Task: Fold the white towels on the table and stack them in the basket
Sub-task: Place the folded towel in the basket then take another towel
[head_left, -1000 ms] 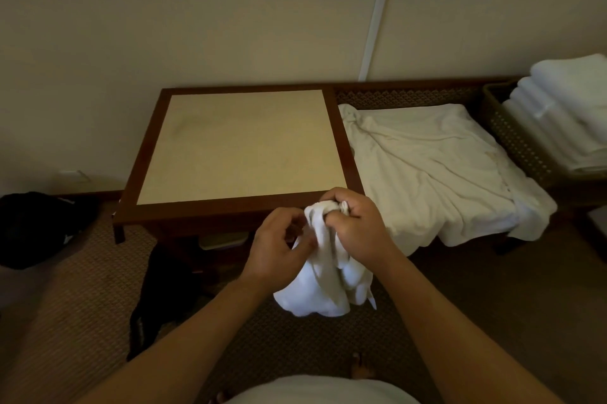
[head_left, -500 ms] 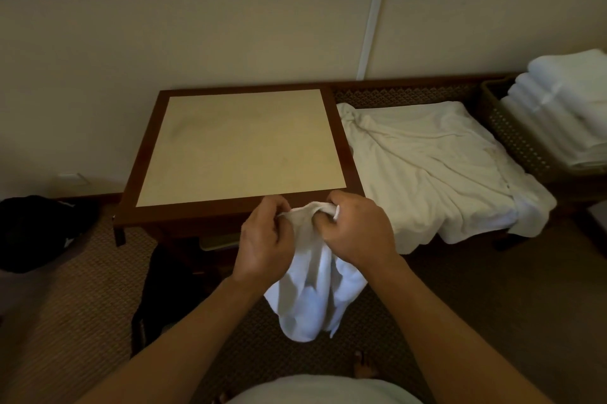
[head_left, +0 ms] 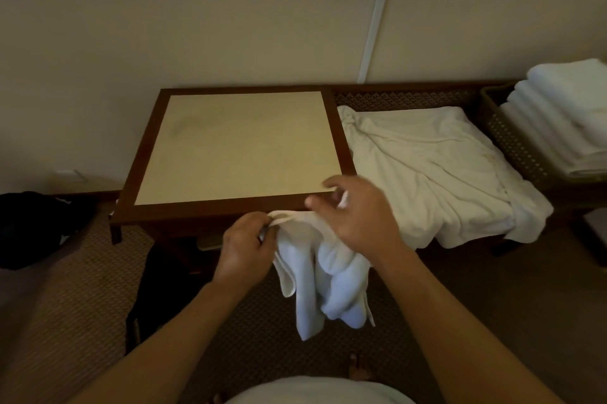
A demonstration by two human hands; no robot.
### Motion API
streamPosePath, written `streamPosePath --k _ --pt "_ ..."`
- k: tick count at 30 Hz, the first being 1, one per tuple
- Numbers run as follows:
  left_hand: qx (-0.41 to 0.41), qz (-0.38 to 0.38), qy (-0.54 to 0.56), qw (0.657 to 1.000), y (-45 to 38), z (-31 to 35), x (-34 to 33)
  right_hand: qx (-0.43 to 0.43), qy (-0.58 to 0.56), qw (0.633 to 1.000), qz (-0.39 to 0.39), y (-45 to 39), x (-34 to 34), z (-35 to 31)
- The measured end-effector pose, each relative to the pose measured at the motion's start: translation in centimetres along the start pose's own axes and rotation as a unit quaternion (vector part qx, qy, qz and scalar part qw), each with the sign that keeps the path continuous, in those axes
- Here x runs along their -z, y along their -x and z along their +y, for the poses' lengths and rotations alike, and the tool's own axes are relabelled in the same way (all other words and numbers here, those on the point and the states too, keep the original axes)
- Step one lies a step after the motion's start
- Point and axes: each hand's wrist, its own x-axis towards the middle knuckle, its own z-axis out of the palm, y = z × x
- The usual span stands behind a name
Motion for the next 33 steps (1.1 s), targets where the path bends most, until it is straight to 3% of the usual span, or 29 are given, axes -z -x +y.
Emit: streamPosePath --k 3,6,11,13,18,22,29,33 --pt "0.072 -0.044 -0.057 0.995 0.5 -4.1 1.3 -0.054 -0.041 0.985 0.159 -1.0 3.4 -0.1" --pt "0.099 -0.096 -0.089 0.986 1.6 -7.2 1.9 -0.03 -0.072 0.969 0.235 -1.4 5.3 -0.8" --pt "0.032 -0.14 -0.156 0.977 3.2 -7.8 0.5 0.053 -0.11 0.969 0.215 -1.4 3.9 -3.6" --pt "0.045 -0.127 -0.152 0.979 3.6 -8.0 0.2 0.091 -0.125 0.966 0.206 -1.4 3.3 -4.6" --pt "0.166 -0.042 -0.059 0.983 3.8 -6.6 -0.2 0.142 -0.148 0.964 0.167 -1.2 2.4 -6.5" --pt "0.223 -0.037 0.01 0.974 3.7 -6.3 -0.4 0.146 -0.158 0.963 0.16 -1.3 1.9 -7.4" --pt "0.163 -0.054 0.064 0.983 3.3 -5.4 -2.2 0.171 -0.173 0.961 0.134 -1.2 1.7 -8.1" --pt "0.193 -0.079 0.127 0.97 2.3 -3.6 -2.6 0.174 -0.172 0.964 0.101 -1.1 1.6 -7.9"
